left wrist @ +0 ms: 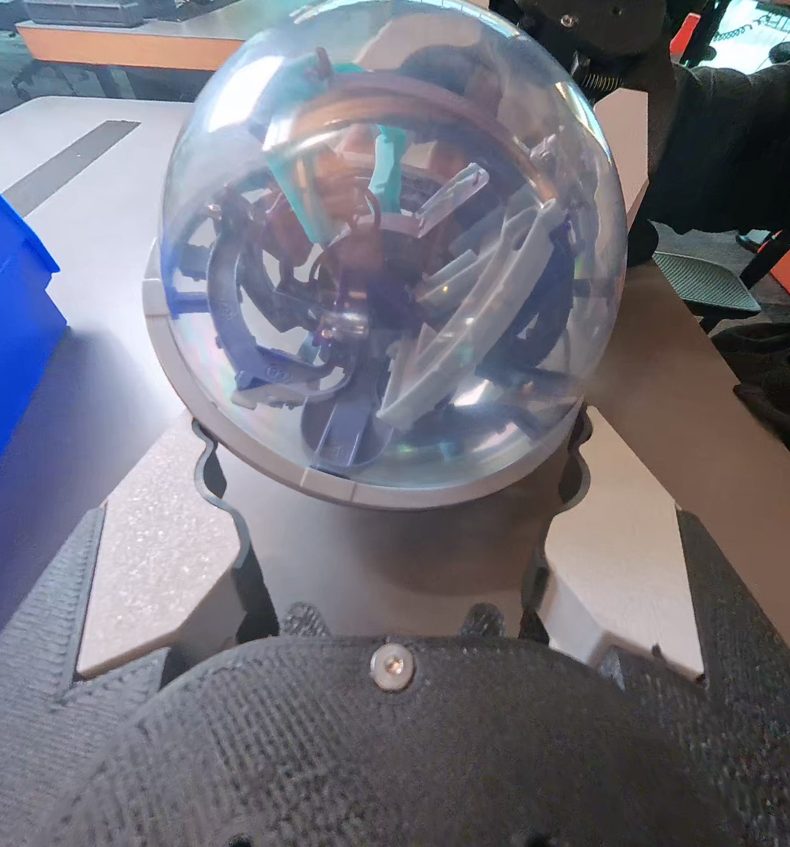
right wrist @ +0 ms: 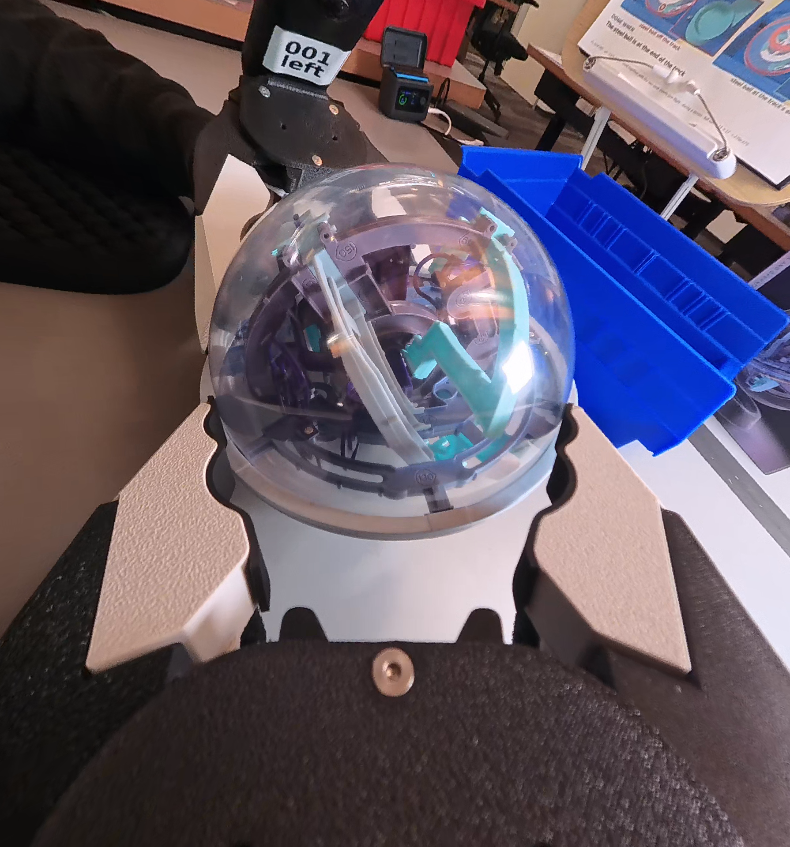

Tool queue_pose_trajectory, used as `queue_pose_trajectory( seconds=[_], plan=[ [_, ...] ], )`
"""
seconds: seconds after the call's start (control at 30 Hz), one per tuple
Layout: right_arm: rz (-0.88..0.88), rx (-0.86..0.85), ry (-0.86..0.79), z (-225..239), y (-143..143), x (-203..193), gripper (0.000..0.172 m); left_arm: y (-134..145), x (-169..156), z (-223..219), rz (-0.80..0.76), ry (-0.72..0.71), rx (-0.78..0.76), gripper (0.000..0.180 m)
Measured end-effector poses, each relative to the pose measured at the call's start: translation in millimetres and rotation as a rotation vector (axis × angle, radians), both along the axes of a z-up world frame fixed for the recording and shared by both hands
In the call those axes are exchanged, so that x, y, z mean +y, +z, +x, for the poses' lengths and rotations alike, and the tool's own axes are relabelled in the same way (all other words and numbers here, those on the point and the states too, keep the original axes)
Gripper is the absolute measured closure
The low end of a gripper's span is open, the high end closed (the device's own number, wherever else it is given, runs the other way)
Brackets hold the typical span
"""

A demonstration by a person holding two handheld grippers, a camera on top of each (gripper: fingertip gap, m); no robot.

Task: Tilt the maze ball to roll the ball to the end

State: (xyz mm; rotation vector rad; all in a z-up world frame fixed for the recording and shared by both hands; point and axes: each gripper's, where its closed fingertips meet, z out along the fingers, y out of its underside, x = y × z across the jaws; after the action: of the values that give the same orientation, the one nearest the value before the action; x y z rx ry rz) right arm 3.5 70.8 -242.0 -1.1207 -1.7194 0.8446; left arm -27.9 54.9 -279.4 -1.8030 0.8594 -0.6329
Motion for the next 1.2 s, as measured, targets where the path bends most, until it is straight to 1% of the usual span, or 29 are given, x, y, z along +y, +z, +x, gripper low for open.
queue_pose_trajectory(
  seconds=[0.27, 0.5, 0.8, 1.2],
  plan=[
    [0.021, 0.021, -0.010, 3, -2, -2, 0.033, 2, -2, 1, 0.050, 0.002, 0.023, 0.033],
    [0.023, 0.029, -0.014, 3, -1, -3, 0.033, 2, -2, 2, 0.054, 0.001, 0.027, 0.033],
    [-0.020, 0.037, -0.003, 0, -2, 0, 0.032, 5, -1, 0, 0.055, 0.009, 0.003, 0.033],
    [-0.093, 0.020, 0.045, -11, -4, 11, 0.032, 12, 6, -9, 0.069, 0.066, -0.034, 0.034]
  ],
)
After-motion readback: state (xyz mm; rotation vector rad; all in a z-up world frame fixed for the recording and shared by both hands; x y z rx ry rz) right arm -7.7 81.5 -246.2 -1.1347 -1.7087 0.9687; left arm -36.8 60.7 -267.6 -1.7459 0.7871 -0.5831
